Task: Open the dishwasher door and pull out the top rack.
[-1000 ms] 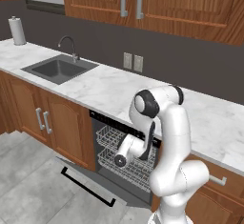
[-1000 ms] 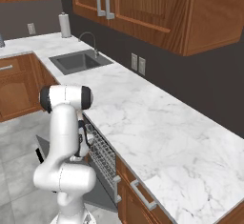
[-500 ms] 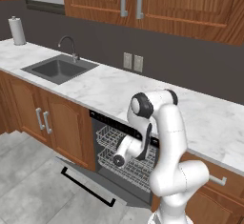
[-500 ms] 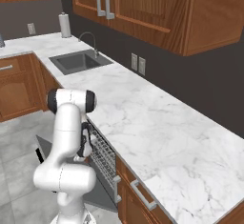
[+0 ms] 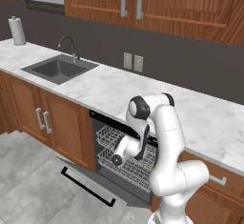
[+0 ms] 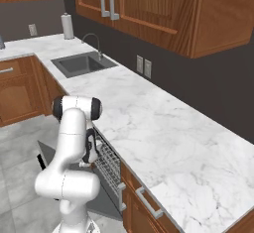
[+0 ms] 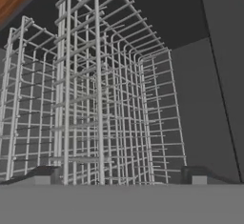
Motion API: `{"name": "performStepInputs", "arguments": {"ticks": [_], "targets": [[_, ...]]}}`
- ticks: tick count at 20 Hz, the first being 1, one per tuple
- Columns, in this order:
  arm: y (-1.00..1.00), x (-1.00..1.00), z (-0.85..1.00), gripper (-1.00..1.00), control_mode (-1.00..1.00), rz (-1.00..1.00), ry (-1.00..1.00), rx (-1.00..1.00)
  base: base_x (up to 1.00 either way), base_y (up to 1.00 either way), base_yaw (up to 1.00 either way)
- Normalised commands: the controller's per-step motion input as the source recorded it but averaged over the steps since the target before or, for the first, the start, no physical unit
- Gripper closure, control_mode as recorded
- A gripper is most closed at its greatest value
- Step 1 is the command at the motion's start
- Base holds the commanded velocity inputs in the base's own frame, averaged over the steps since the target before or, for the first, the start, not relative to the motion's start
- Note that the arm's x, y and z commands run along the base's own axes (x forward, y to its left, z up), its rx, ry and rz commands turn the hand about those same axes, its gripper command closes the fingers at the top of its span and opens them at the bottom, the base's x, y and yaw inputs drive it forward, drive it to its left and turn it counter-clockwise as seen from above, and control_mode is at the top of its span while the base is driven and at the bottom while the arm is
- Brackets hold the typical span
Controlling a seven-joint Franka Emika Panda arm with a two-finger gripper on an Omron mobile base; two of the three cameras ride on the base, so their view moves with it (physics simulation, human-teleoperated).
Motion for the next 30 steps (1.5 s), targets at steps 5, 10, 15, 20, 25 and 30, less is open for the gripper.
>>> {"name": "performStepInputs", "arguments": {"ticks": [5, 10, 15, 20, 25, 30], "targets": [[0.0, 0.36, -0.13, -1.0, -1.0, 0.0, 0.02, 0.0, 0.0, 0.0, 0.0], [0.0, 0.36, -0.22, -1.0, -1.0, 0.0, 0.05, 0.0, 0.0, 0.0, 0.0], [0.0, 0.35, -0.25, -1.0, -1.0, 0.0, 0.06, 0.0, 0.0, 0.0, 0.0], [0.0, 0.34, -0.25, -1.0, -1.0, 0.0, 0.07, 0.0, 0.0, 0.0, 0.0], [0.0, 0.32, -0.25, -1.0, -1.0, 0.0, 0.07, 0.0, 0.0, 0.0, 0.0], [0.0, 0.33, -0.34, -1.0, -1.0, 0.0, 0.09, 0.0, 0.0, 0.0, 0.0]]}}
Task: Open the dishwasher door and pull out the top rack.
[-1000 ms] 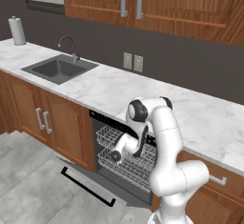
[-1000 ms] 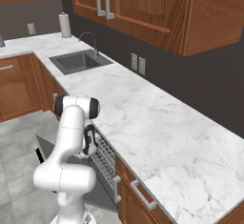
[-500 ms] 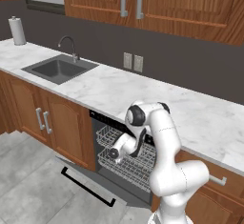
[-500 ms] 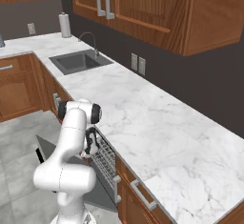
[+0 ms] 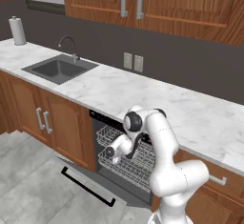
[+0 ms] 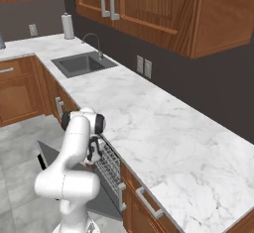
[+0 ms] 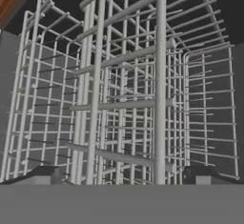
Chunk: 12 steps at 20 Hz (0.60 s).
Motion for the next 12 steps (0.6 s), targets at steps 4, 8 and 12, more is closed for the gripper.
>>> {"name": "performStepInputs", "arguments": {"ticks": [4, 8, 12], "targets": [[0.0, 0.37, -0.33, -1.0, -1.0, 0.0, 0.08, 0.0, 0.0, 0.0, 0.0], [0.0, 0.39, -0.32, -1.0, -1.0, 0.0, 0.1, 0.0, 0.0, 0.0, 0.0], [0.0, 0.28, -0.34, -1.0, -1.0, 0.0, 0.13, 0.0, 0.0, 0.0, 0.0]]}}
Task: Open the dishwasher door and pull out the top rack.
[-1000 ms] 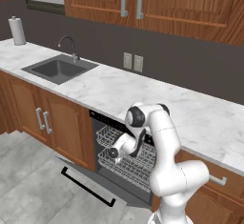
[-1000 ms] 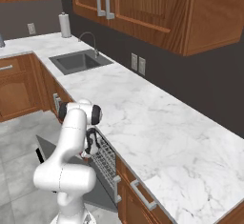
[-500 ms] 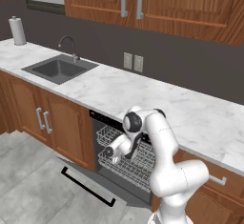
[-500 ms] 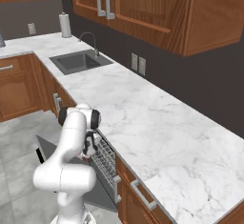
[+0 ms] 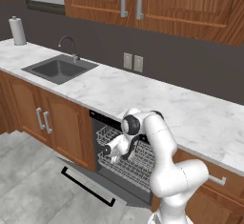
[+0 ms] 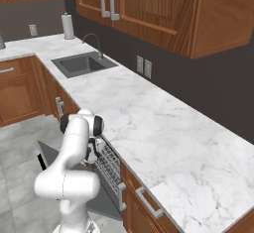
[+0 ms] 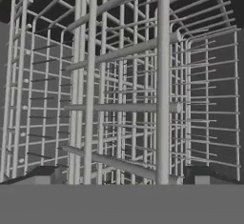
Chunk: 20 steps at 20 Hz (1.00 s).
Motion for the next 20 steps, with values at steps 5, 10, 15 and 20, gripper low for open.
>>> {"name": "performStepInputs", "arguments": {"ticks": [5, 10, 15, 20], "targets": [[0.02, 0.04, -0.41, -1.0, -1.0, 0.0, 0.23, 0.05, 0.0, 0.0, 0.0], [0.32, -0.03, -0.5, -1.0, -1.0, 0.0, 0.25, 0.07, 0.0, 0.0, 0.0], [0.43, -0.12, -0.53, -1.0, -1.0, 0.0, 0.24, 0.09, 0.0, 0.0, 0.0], [0.54, -0.3, -0.42, -1.0, -1.0, 0.0, 0.23, 0.15, 0.0, 0.0, 0.0]]}}
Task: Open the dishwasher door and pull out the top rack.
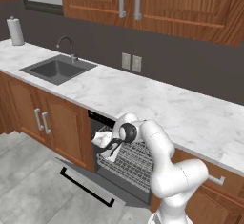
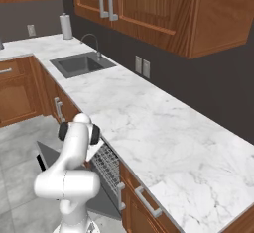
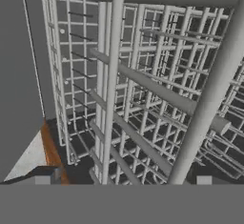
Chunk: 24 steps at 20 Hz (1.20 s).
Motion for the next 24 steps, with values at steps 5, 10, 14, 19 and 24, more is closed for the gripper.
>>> {"name": "performStepInputs", "arguments": {"ticks": [5, 10, 14, 19, 24], "targets": [[0.56, -0.49, -0.31, -1.0, -1.0, 0.0, 0.22, 0.22, 0.0, 0.0, 0.0], [0.64, -0.84, -0.25, -1.0, -1.0, 0.0, 0.17, 0.23, 0.0, 0.0, 0.0], [0.62, -1.0, -0.24, -1.0, -1.0, 0.0, 0.14, 0.23, 0.0, 0.0, 0.0], [0.65, -1.0, -0.24, -1.0, -1.0, 0.0, 0.12, 0.21, 0.0, 0.0, 0.0], [0.57, -0.95, -0.2, -1.0, -1.0, 0.0, 0.07, 0.17, 0.0, 0.0, 0.0]]}}
